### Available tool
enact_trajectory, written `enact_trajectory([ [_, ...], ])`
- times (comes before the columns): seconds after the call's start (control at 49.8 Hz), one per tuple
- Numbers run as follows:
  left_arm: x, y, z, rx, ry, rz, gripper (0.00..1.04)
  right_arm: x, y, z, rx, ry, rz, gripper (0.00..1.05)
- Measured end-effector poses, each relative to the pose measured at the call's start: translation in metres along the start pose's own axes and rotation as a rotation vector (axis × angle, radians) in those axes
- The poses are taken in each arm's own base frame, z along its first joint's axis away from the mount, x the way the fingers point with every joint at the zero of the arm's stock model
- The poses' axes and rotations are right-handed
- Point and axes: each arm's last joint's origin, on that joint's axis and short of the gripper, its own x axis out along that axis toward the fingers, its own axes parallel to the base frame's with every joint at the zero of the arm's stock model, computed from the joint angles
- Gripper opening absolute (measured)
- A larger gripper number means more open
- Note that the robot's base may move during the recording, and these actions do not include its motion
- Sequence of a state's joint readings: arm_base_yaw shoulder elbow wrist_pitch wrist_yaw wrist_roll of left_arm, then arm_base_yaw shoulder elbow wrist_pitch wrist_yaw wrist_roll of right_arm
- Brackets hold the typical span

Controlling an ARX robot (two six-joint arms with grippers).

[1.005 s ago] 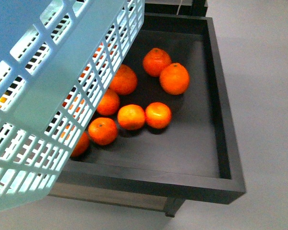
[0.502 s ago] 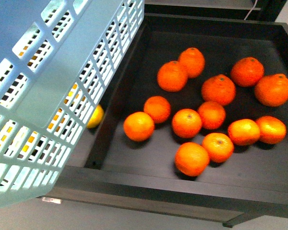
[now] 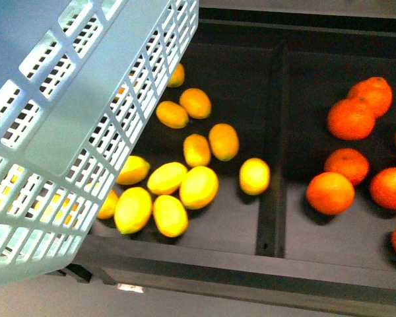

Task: Pick lemon and mango into basket

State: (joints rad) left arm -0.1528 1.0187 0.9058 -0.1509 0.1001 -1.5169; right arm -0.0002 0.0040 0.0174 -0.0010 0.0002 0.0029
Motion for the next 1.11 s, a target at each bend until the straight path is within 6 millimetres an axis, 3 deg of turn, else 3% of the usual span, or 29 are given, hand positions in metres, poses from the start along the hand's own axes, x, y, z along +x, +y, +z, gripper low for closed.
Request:
enact_trajectory([
  [1.105, 0.0, -0.0002, 0.0001, 0.0, 0.0, 0.0, 0.05, 0.0, 0.0001, -0.0001, 0.0, 0.0, 0.002, 0.96],
])
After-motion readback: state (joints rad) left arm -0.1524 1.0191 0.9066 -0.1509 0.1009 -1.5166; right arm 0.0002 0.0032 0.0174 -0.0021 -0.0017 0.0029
